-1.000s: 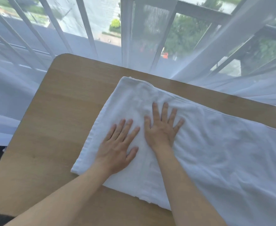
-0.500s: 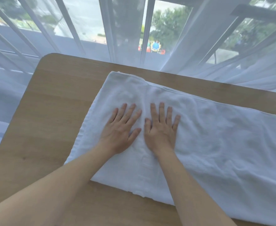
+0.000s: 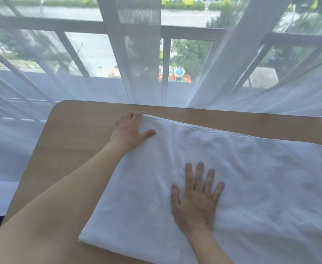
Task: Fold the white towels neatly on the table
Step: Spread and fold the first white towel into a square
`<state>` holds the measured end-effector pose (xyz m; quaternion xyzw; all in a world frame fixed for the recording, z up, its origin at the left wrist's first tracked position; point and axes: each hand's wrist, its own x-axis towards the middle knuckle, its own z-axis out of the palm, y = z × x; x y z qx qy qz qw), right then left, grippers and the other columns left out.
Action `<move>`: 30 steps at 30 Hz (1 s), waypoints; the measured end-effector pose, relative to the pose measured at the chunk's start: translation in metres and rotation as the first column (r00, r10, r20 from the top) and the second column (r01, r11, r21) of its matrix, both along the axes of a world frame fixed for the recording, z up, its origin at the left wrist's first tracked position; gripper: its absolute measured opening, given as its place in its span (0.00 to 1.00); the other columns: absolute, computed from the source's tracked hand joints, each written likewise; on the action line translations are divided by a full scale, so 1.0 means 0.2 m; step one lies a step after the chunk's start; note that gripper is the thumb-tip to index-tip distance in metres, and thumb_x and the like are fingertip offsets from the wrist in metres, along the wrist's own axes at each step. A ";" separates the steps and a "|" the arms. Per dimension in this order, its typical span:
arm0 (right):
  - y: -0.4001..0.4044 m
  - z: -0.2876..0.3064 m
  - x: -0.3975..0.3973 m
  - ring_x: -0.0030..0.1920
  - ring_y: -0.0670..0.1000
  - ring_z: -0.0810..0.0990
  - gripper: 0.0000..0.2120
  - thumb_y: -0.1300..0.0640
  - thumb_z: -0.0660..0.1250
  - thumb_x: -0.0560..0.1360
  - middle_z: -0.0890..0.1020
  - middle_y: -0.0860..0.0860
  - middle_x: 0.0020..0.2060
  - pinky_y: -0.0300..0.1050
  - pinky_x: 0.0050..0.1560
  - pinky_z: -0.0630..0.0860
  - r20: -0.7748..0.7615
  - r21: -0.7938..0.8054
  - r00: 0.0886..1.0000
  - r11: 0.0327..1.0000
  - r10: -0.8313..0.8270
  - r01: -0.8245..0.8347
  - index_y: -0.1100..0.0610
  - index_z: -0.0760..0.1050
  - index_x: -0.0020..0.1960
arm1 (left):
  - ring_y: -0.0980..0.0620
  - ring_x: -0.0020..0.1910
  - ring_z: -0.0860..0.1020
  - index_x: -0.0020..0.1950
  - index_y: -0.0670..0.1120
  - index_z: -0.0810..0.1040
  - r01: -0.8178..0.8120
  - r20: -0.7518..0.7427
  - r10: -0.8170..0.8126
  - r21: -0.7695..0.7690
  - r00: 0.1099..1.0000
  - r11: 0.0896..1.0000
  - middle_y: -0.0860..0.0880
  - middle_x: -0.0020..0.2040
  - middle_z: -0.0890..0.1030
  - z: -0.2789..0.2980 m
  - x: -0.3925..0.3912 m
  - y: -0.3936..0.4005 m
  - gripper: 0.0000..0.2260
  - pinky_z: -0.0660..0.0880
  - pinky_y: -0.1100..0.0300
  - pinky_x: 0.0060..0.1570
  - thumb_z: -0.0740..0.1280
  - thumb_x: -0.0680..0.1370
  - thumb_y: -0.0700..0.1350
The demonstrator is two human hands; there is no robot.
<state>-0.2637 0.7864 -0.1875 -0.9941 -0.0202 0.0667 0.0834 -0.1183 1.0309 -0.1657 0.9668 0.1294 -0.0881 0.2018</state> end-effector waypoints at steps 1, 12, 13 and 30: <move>0.00 -0.01 0.01 0.80 0.63 0.49 0.35 0.38 0.52 0.77 0.54 0.55 0.81 0.71 0.75 0.49 0.012 0.000 1.000 1.000 -0.003 0.003 0.51 0.56 0.81 | 0.44 0.70 0.67 0.71 0.56 0.71 0.014 0.061 -0.014 0.000 0.998 1.000 0.49 0.66 0.71 0.02 0.03 0.02 0.28 0.61 0.50 0.69 0.68 0.74 0.65; 0.01 -0.05 0.03 0.79 0.64 0.53 0.37 0.40 0.57 0.74 0.57 0.56 0.80 0.72 0.74 0.51 0.112 -0.014 0.994 1.000 -0.010 0.012 0.52 0.59 0.80 | 0.42 0.67 0.72 0.61 0.47 0.77 0.027 0.453 -0.025 0.003 0.891 1.000 0.47 0.65 0.77 0.02 -0.09 -0.11 0.13 0.64 0.51 0.63 0.68 0.78 0.46; 0.01 -0.05 0.03 0.79 0.64 0.53 0.36 0.41 0.57 0.74 0.57 0.56 0.80 0.72 0.74 0.50 0.118 -0.014 0.993 1.000 -0.008 0.010 0.52 0.60 0.80 | 0.45 0.73 0.69 0.66 0.47 0.76 0.152 0.429 -0.140 0.007 0.892 0.988 0.48 0.71 0.74 0.00 -0.15 -0.19 0.17 0.61 0.52 0.68 0.66 0.79 0.49; 0.00 -0.03 0.03 0.80 0.62 0.50 0.34 0.42 0.54 0.77 0.55 0.53 0.81 0.72 0.74 0.51 0.094 0.025 0.996 1.000 -0.008 0.006 0.51 0.56 0.81 | 0.48 0.78 0.60 0.71 0.53 0.73 0.381 0.227 -0.383 0.052 0.896 0.923 0.50 0.77 0.66 -0.07 0.02 -0.17 0.19 0.52 0.51 0.77 0.60 0.82 0.56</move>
